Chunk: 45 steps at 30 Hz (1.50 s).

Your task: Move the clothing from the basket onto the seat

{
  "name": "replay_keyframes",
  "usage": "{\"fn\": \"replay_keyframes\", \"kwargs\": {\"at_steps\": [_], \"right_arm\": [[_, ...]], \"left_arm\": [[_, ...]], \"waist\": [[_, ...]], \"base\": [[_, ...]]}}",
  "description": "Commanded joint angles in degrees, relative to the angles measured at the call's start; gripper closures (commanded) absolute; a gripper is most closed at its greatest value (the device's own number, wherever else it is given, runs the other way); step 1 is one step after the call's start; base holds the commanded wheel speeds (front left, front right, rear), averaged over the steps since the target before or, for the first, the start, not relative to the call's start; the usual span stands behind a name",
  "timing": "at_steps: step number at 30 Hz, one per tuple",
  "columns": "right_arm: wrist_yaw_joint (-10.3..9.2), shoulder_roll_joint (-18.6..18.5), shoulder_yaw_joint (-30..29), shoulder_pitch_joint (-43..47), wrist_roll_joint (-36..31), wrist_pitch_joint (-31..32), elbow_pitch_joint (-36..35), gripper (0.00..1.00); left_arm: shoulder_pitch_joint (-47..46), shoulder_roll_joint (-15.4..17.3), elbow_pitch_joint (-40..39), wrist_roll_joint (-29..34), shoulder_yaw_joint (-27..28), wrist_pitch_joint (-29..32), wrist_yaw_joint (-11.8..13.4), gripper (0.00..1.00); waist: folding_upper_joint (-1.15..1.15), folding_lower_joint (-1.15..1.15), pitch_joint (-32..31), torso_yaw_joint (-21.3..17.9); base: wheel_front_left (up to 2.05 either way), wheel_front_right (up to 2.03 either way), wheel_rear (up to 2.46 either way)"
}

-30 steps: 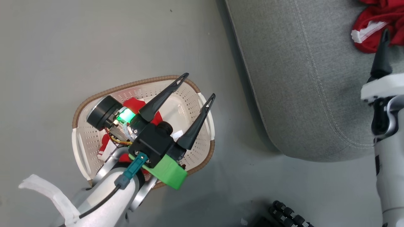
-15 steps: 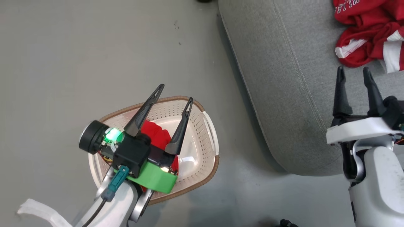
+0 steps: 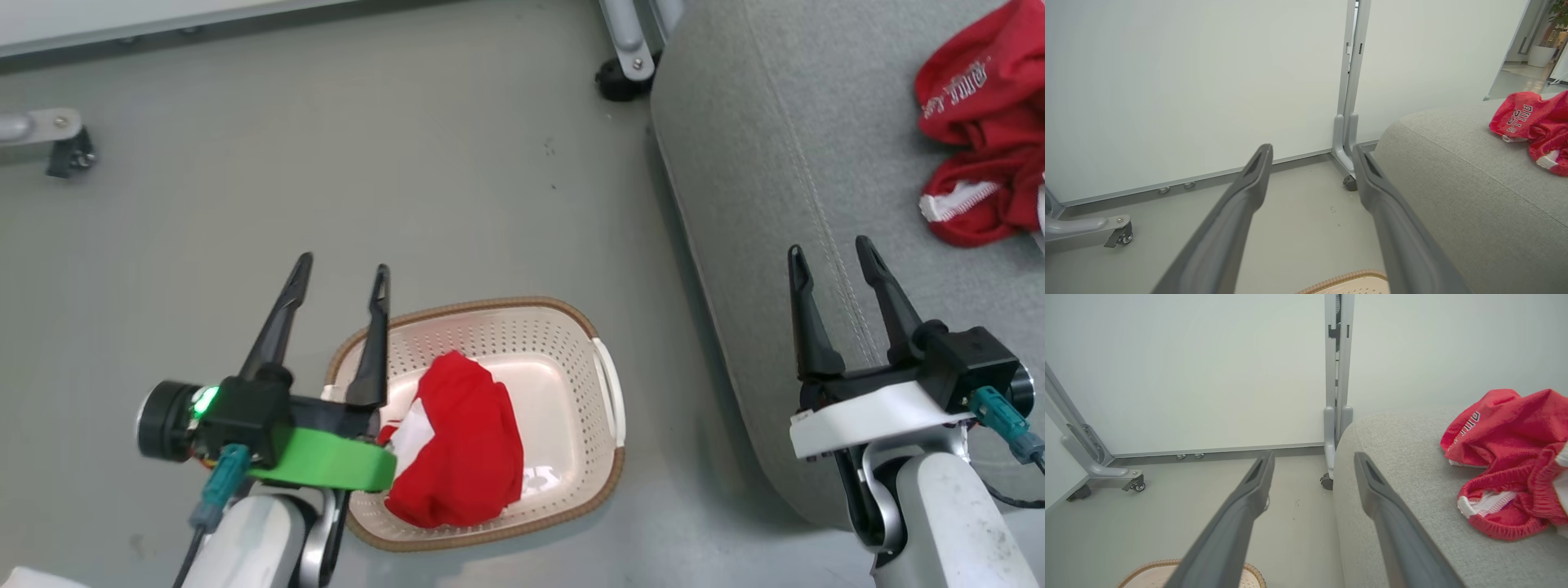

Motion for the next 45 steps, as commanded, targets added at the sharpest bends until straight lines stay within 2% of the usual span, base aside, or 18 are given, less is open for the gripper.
{"fn": "replay_keyframes", "kwargs": {"at_steps": [1,10,15,30,45], "right_arm": [[-0.01,-0.2,0.1,1.5,-0.4,0.7,-0.9,0.00],[0.00,0.0,-0.1,6.6,-0.8,4.6,-5.0,0.00],[0.00,0.2,-0.5,9.3,-0.6,6.3,-6.5,0.00],[0.00,1.3,-0.2,16.0,-0.3,9.9,-9.0,0.00],[0.00,1.6,0.0,17.2,-0.7,11.1,-10.6,0.00]], "left_arm": [[2.0,-0.2,0.1,-0.4,1.4,-0.1,0.2,0.00],[8.7,-1.0,2.2,-0.2,10.1,-0.1,-0.8,0.00],[11.3,-1.8,3.1,0.8,12.8,-0.1,-2.5,0.00],[16.4,-3.9,6.4,3.3,15.4,-0.1,-6.5,0.00],[16.8,-5.0,9.8,4.5,16.9,-0.1,-8.2,0.00]], "waist": [[0.00,0.00,-4.2,4.1],[0.00,0.00,-8.4,6.6],[0.00,0.00,-10.4,6.8],[0.00,0.00,-15.9,5.9],[0.00,0.00,-16.6,5.9]], "base": [[0.00,0.00,0.00],[0.00,0.00,0.00],[0.00,0.00,0.00],[0.00,0.00,0.00],[0.00,0.00,0.00]]}}
